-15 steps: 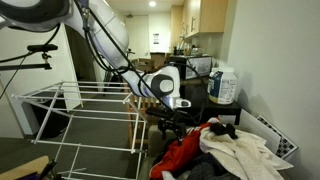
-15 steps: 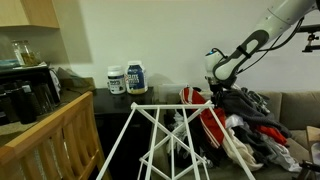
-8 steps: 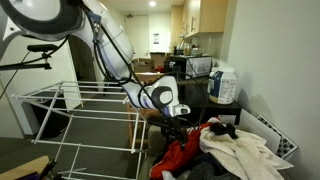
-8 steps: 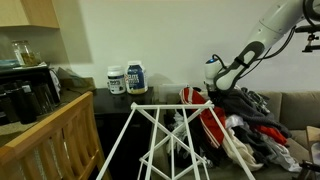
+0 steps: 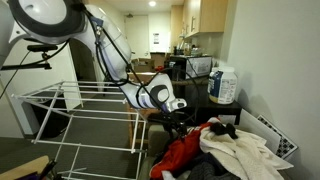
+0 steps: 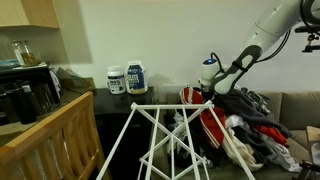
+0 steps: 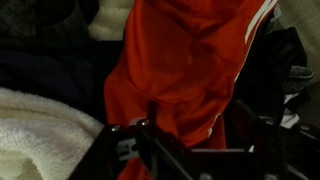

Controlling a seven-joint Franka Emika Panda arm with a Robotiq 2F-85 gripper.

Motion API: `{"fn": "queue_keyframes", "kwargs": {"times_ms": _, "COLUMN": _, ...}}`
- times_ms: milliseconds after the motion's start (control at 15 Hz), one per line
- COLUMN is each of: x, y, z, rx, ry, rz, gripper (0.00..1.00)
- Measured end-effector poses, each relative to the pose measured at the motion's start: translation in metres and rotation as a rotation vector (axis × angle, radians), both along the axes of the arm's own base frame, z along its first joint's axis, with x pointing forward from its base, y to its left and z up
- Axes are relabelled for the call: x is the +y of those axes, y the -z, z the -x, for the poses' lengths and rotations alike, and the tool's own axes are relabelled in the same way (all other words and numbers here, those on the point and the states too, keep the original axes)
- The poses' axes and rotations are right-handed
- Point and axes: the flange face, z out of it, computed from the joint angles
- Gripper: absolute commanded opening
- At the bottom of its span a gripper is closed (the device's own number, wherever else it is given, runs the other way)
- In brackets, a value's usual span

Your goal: Put the red short on the cloth hanger

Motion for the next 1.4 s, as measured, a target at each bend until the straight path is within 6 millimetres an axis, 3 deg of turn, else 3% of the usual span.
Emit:
{"fn": "queue_keyframes", "kwargs": {"times_ms": 67, "x": 0.001, "y": -0.004, "z": -0.003, "rx": -0.01, "ry": -0.007, "rz": 0.018, "gripper": 0.39}}
{"fn": "queue_keyframes", "kwargs": {"times_ms": 133, "x": 0.001, "y": -0.007, "z": -0.005, "rx": -0.018, "ry": -0.015, "rz": 0.042, "gripper": 0.84}}
{"fn": "queue_keyframes", "kwargs": {"times_ms": 267, "x": -0.001, "y": -0.013, "z": -0.008, "rx": -0.031, "ry": -0.019, "rz": 0.084, "gripper": 0.81}}
{"fn": "queue_keyframes", "kwargs": {"times_ms": 467, "x": -0.005, "y": -0.016, "z": -0.007, "rx": -0.035, "ry": -0.01, "rz": 0.132, "gripper": 0.99}}
{"fn": "queue_keyframes", "kwargs": {"times_ms": 533, "x": -0.007, "y": -0.015, "z": -0.006, "rx": -0.03, "ry": -0.001, "rz": 0.141, "gripper": 0.99}}
{"fn": "queue_keyframes", "kwargs": {"times_ms": 867, "x": -0.013, "y": 0.009, "z": 0.005, "rx": 0.05, "ry": 0.05, "rz": 0.167, "gripper": 1.0}}
{"fn": "queue_keyframes", "kwargs": {"times_ms": 933, "x": -0.014, "y": 0.015, "z": 0.007, "rx": 0.066, "ry": 0.057, "rz": 0.171, "gripper": 0.75}}
{"fn": "queue_keyframes", "kwargs": {"times_ms": 1000, "x": -0.018, "y": 0.02, "z": 0.009, "rx": 0.08, "ry": 0.065, "rz": 0.176, "gripper": 0.74}}
{"fn": "queue_keyframes", "kwargs": {"times_ms": 1400, "x": -0.057, "y": 0.031, "z": 0.017, "rx": 0.103, "ry": 0.125, "rz": 0.185, "gripper": 0.34}}
